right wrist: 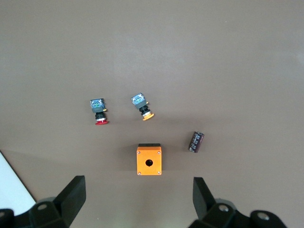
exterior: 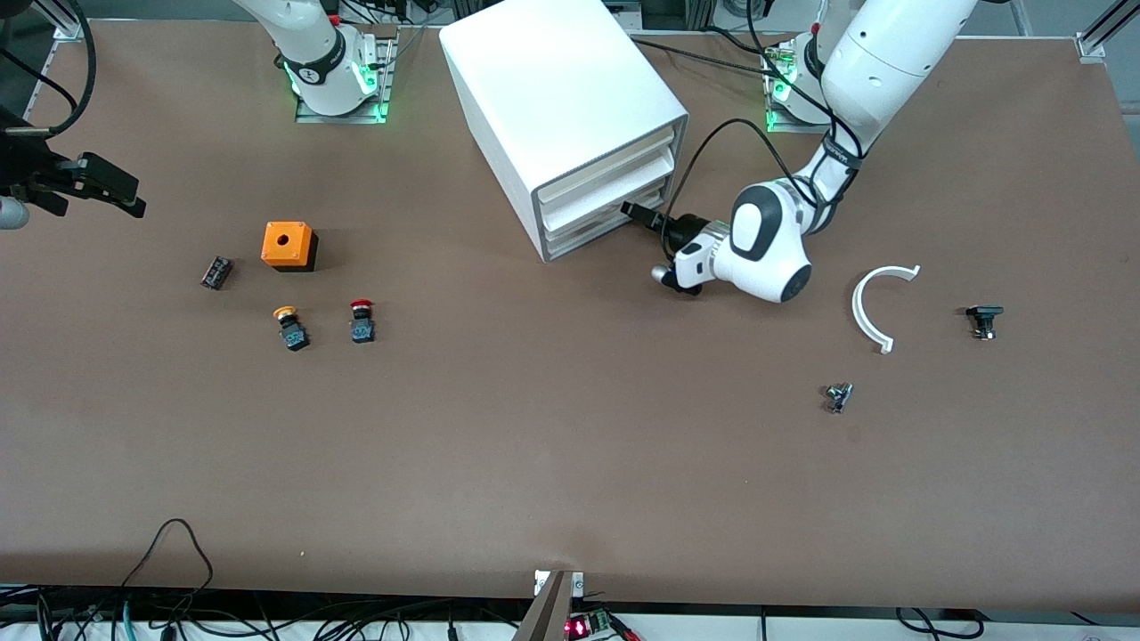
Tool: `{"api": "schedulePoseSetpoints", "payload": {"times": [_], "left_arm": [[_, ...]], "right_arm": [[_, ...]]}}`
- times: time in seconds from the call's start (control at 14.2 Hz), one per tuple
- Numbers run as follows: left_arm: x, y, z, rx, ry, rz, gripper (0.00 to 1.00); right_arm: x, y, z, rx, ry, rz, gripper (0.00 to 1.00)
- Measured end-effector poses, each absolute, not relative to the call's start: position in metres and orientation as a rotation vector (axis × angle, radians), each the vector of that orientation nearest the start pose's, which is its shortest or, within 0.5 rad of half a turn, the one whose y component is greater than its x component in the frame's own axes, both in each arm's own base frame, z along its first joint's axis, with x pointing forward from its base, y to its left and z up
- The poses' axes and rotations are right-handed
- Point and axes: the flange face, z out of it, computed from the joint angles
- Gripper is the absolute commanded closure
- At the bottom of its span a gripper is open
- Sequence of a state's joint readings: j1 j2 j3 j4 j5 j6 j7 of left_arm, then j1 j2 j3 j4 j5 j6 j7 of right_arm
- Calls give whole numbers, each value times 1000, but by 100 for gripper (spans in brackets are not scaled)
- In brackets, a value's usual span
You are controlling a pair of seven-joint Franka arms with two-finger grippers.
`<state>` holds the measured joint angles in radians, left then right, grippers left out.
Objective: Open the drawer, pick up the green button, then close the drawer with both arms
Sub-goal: 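Grasp the drawer handle with the left gripper, then pull the drawer open with the left gripper, then withdraw the left gripper while the right gripper reaches toward the drawer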
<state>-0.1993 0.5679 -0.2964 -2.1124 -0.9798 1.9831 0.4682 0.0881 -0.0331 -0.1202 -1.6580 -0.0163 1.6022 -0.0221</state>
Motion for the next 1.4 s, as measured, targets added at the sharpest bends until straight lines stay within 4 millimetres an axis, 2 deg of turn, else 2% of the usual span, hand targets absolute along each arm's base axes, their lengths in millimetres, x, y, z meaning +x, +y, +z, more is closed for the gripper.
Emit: {"api": "schedulePoseSetpoints", "payload": {"times": [0.14, 0.21, 0.28, 0.35, 0.42, 0.77, 0.84, 1.05, 1.12, 1.19, 1.4], "left_arm": [[416, -307, 143, 2131, -247, -807, 4], [413, -310, 144, 2128, -253, -812, 13], [411, -311, 144, 2126, -256, -816, 48], [410, -312, 143, 2125, -256, -819, 94], [409, -311, 142, 2125, -256, -822, 100], [417, -310, 151, 2108, -258, -778, 100], [427, -301, 154, 2121, -246, -739, 100], [482, -251, 168, 2169, -201, -532, 100], [497, -237, 173, 2174, -193, -483, 9], [510, -226, 178, 2178, -192, -441, 0], [540, -203, 188, 2241, -135, -318, 0]], "right_arm": [[545, -20, 604, -3153, 13, 36, 0], [545, -20, 604, -3153, 13, 36, 0], [545, -20, 604, -3153, 13, 35, 0], [545, -20, 604, -3153, 12, 35, 0], [545, -19, 604, -3153, 12, 35, 0], [545, -19, 604, -3153, 11, 33, 0], [546, -19, 604, -3153, 11, 32, 0], [547, -19, 604, -3154, 10, 18, 0], [548, -19, 604, -3154, 10, 14, 0], [548, -19, 604, -3154, 10, 12, 0], [551, -19, 600, -3155, 11, 18, 0]]}}
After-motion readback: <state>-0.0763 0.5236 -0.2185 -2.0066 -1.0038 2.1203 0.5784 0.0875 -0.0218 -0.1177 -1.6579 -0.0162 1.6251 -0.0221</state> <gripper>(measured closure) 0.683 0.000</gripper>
